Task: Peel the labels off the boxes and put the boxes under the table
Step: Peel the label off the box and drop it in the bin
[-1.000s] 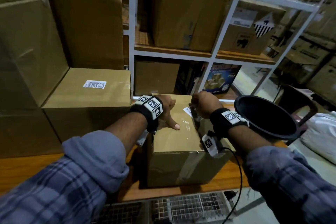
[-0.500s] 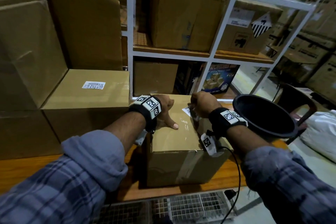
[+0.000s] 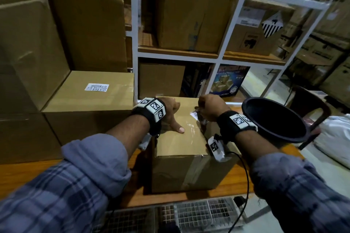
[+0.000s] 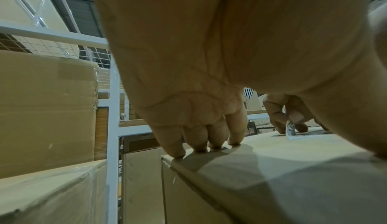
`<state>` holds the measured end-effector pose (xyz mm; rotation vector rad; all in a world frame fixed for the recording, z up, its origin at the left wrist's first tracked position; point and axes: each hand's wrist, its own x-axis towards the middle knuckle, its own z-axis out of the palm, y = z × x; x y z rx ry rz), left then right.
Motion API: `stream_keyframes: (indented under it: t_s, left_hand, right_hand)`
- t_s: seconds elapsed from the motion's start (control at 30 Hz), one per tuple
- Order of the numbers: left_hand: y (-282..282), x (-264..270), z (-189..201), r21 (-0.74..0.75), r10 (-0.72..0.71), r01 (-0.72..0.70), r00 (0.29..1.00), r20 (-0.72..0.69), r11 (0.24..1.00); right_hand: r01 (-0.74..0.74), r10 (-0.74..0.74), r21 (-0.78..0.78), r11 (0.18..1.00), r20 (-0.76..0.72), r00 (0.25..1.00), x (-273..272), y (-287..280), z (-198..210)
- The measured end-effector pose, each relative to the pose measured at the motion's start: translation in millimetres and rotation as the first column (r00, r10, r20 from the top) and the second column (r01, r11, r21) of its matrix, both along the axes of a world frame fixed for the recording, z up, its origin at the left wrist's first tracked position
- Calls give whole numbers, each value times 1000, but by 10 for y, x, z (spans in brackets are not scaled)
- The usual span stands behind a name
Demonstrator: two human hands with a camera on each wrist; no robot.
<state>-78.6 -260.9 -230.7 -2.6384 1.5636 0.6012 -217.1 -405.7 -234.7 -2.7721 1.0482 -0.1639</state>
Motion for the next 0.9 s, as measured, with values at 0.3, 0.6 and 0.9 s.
stream_keyframes:
  t_s: [0.3, 0.6, 0.9]
  left_hand:
    - [20, -30, -11, -5, -5, 5, 999, 34, 1000]
    - [55, -54, -14, 0, -18, 18, 998, 62, 1000]
    - [50, -68, -48, -1, 9, -9, 997, 81, 1000]
  right_hand:
    - [23, -25, 49, 999, 22, 999, -34, 6, 7]
    - [14, -17, 65, 998, 44, 999, -76, -14, 12]
    - [-101, 145, 287, 953, -139, 980, -144, -297, 145]
